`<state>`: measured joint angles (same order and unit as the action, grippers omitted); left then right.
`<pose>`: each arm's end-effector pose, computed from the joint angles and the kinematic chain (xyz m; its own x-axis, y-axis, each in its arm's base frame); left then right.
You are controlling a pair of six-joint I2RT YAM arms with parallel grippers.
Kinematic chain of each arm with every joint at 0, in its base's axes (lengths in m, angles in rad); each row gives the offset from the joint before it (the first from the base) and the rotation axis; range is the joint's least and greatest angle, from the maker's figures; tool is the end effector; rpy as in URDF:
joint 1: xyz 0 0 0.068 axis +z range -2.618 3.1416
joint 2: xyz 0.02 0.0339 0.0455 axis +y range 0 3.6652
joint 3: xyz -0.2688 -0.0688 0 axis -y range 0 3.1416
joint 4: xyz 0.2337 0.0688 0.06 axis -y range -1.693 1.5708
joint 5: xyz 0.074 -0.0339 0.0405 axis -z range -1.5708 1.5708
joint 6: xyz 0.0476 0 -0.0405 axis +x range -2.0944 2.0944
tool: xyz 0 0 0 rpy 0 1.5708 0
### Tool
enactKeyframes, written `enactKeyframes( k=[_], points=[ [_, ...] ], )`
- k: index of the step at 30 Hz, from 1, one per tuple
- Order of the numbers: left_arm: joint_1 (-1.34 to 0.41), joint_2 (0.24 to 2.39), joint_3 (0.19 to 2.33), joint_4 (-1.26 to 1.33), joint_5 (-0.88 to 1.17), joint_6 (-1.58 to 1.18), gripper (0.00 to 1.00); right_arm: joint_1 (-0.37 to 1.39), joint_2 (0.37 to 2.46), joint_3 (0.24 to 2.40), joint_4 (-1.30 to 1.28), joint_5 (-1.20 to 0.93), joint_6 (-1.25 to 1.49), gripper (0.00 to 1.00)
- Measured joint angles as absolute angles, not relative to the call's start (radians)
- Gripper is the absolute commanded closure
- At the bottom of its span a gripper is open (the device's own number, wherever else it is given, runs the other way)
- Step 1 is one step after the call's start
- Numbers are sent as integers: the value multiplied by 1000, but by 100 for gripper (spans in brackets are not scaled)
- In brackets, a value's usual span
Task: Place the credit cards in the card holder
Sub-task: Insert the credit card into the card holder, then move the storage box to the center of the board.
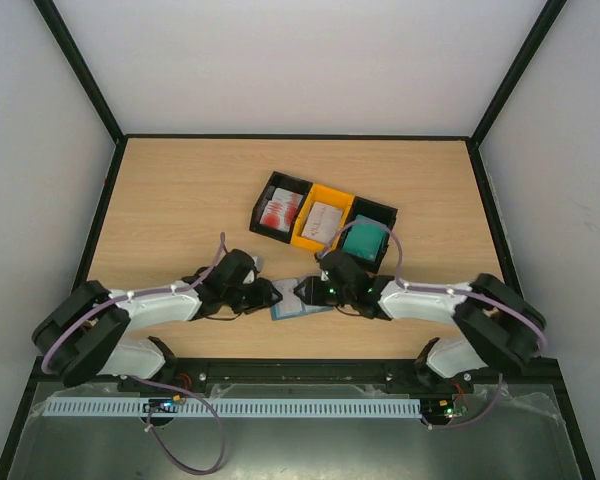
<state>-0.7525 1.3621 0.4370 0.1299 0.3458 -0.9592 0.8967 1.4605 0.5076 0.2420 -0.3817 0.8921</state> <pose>0.1613 -0.1731 0.1411 -0.9676 -0.1493 -0.2039 0.0419 0.7007 -0.7122 0.1511 0.2175 0.1478 -0.9572 -0.0408 -0.2865 -0.2487 0.6220 0.7424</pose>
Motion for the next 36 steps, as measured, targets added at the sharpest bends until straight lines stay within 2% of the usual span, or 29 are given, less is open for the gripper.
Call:
enactKeyframes(
  k=[4, 9, 12, 17, 22, 26, 36],
  points=[
    [-752, 1285, 457, 60, 290, -929, 46, 856, 1316, 616, 40, -313, 781, 52],
    [-742, 1175, 523, 0, 216, -886, 35, 699, 1211, 876, -209, -238, 539, 46],
    [-723, 1132, 547, -10, 197, -867, 34, 640, 1223, 1034, -367, -192, 391, 45],
    [-672, 1130, 551, -22, 209, -844, 34, 554, 1306, 1208, -569, -130, 200, 45],
    [-627, 1151, 552, -30, 249, -829, 35, 507, 1443, 1248, -699, -42, 118, 46],
    [-609, 1153, 555, -40, 265, -815, 37, 495, 1551, 1243, -748, -14, 105, 51],
    [-601, 1146, 555, -68, 257, -819, 38, 496, 1798, 1294, -776, -1, 72, 52]
  ],
)
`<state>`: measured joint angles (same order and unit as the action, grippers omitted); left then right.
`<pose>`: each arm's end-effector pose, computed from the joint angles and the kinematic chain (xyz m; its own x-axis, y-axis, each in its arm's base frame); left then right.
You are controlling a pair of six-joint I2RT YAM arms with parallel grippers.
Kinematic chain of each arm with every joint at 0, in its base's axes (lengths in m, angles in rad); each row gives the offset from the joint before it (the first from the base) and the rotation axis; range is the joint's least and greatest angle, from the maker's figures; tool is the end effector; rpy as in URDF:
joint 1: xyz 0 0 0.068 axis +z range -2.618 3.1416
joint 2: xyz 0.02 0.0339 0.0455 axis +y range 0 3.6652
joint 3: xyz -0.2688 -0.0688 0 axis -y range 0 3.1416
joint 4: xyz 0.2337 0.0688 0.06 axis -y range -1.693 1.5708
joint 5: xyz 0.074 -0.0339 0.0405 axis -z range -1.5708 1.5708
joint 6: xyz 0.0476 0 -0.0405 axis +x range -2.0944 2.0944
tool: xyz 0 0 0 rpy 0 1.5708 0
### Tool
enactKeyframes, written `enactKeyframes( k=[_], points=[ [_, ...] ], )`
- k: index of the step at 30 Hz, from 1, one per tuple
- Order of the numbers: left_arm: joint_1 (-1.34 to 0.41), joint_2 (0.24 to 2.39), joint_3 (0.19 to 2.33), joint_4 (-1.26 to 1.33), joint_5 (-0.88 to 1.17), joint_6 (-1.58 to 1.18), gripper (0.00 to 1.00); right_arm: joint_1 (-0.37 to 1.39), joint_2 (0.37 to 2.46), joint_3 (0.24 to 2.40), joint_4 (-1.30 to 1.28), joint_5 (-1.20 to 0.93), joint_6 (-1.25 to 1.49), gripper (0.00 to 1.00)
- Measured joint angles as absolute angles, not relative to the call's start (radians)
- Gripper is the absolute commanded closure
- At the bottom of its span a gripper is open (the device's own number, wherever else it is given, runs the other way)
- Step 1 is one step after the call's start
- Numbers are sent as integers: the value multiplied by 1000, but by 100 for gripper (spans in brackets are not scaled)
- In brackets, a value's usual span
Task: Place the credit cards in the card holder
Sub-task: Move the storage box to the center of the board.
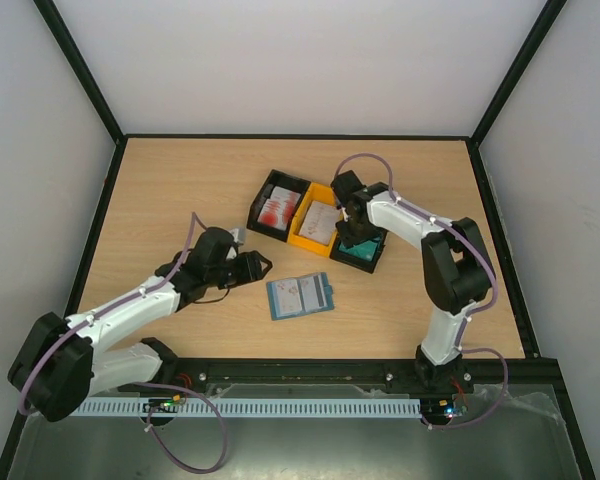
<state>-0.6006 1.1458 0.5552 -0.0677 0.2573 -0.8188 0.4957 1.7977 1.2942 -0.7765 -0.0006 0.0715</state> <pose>0.1843 -0.1409 0.2047 -0.8652 -0.2634 -0.4267 0.1182 0.7198 -0.6841 0.3070 0.1660 0.1987 -0.8745 -0.3917 -0.2859 -0.4144 0.9099 0.0211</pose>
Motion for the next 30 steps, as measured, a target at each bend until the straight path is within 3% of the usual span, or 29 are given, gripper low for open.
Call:
enactKeyframes(
  k=[16, 21, 30],
  points=[
    [-581, 1131, 554, -101, 257, -813, 37, 545, 1932, 1436, -737, -155, 33, 44],
    [-581, 1248, 559, -3, 311, -815, 46, 550, 2011, 1550, -730, -170, 1, 49],
    [-582, 1443, 635, 160, 347, -865, 65, 550, 2015, 1529, -731, -212, -49, 60]
  ],
)
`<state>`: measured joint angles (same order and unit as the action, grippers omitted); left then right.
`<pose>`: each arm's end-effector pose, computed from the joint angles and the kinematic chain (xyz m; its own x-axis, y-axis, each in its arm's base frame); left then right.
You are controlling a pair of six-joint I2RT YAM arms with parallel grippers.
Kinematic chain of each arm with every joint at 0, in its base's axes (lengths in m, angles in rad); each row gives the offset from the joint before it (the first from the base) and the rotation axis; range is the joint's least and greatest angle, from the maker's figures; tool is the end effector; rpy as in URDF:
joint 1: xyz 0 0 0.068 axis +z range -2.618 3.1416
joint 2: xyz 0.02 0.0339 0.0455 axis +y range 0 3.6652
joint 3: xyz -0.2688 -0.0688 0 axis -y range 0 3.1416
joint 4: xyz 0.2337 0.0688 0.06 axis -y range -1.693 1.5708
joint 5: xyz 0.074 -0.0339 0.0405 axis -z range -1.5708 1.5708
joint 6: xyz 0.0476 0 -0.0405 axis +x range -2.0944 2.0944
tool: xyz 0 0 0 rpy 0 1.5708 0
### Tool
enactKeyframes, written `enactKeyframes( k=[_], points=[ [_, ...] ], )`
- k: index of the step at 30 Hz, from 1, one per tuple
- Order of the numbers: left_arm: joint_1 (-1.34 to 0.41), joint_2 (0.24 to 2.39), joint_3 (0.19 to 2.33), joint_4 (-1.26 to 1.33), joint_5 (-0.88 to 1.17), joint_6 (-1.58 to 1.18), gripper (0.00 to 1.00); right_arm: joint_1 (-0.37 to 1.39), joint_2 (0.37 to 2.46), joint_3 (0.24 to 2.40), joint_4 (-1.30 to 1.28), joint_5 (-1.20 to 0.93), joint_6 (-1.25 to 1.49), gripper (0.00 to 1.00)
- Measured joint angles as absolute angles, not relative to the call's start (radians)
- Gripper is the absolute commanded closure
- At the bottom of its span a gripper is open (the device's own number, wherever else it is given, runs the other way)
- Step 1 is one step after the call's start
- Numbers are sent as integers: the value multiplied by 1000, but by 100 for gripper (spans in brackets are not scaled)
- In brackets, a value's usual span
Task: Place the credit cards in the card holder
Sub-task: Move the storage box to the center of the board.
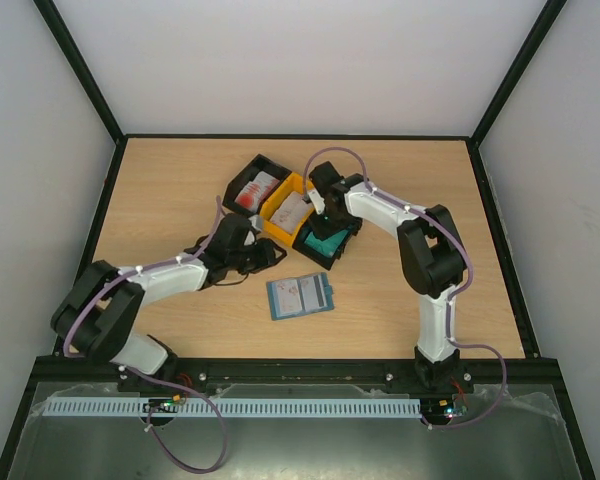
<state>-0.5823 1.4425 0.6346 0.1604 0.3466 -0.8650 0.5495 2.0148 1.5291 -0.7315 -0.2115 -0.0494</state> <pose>0.2293 -0.1703 0.1810 -0.8927 -0.2693 -0.3614 0.0989 0.6654 -0.7400 0.3460 0.2236 0.1871 -0.7708 -0.5287 -0.3556 -0.6114 0.7707 0.1796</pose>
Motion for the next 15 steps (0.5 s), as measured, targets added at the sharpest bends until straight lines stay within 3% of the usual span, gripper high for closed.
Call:
enactKeyframes(
  k=[5, 10, 15],
  points=[
    [-592, 1548, 699, 228, 341, -886, 67, 550, 2015, 1498, -731, -231, -57, 59],
    [-618, 1633, 748, 263, 332, -902, 72, 550, 2015, 1477, -726, -246, -65, 78],
    [-641, 1695, 777, 280, 323, -910, 75, 548, 2015, 1470, -725, -258, -66, 84]
  ],
)
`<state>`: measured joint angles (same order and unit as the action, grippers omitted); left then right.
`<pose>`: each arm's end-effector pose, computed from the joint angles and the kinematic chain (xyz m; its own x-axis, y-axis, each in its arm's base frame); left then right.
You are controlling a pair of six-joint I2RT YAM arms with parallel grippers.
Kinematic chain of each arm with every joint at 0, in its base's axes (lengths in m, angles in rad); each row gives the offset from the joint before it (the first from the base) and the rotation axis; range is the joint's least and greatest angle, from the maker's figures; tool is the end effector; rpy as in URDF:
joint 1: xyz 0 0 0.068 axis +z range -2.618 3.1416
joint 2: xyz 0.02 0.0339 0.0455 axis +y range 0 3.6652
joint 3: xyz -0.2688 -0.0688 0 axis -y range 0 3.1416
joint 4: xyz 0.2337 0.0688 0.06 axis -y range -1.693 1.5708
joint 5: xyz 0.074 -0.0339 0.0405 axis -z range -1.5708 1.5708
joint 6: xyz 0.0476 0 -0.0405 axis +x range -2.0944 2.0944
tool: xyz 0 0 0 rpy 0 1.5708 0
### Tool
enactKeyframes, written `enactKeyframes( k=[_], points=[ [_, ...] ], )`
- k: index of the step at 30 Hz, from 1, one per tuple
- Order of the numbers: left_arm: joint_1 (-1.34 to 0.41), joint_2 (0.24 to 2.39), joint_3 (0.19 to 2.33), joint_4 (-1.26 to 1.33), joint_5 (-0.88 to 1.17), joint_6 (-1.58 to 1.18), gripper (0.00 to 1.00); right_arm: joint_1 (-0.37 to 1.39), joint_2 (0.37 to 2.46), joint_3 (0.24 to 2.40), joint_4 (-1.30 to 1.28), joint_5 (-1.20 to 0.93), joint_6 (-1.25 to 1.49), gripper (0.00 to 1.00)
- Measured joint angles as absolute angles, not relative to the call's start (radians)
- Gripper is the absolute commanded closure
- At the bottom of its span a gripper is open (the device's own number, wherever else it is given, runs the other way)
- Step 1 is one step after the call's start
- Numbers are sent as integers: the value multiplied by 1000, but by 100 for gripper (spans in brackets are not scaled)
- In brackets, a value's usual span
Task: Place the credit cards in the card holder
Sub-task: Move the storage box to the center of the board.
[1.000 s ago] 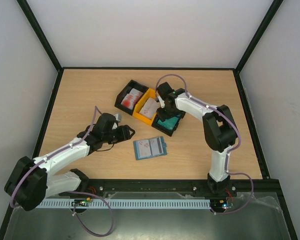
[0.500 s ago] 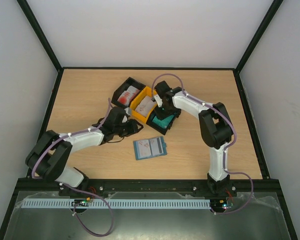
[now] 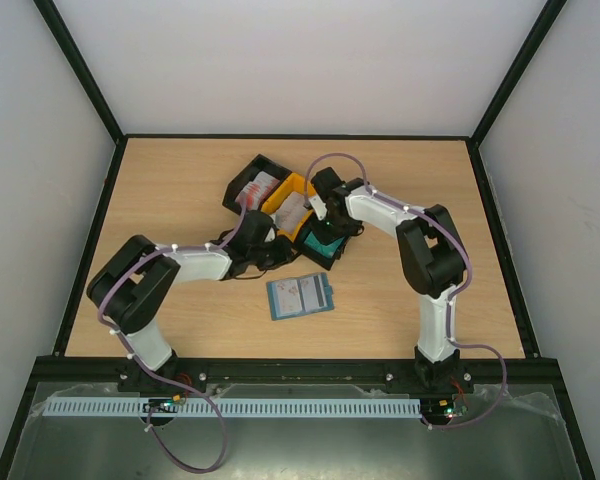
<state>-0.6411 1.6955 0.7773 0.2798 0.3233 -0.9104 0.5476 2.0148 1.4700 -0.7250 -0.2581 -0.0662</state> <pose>0.2624 -0.2147 0.1600 -0.9023 -0.2610 -0.3431 0.0961 0.6540 -0.7503 0.3369 0.2197 0.1718 -0.7760 -0.5481 -0.3119 -0.6207 0.7515 0.2236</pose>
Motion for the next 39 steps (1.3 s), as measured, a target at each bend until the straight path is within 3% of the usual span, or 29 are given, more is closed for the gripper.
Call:
enactKeyframes(
  k=[26, 39],
  points=[
    [-669, 1765, 815, 270, 314, -920, 78, 543, 1924, 1400, -723, -351, -33, 91],
    [-669, 1770, 825, 261, 315, -925, 78, 544, 1855, 1333, -725, -410, -33, 83]
  ],
)
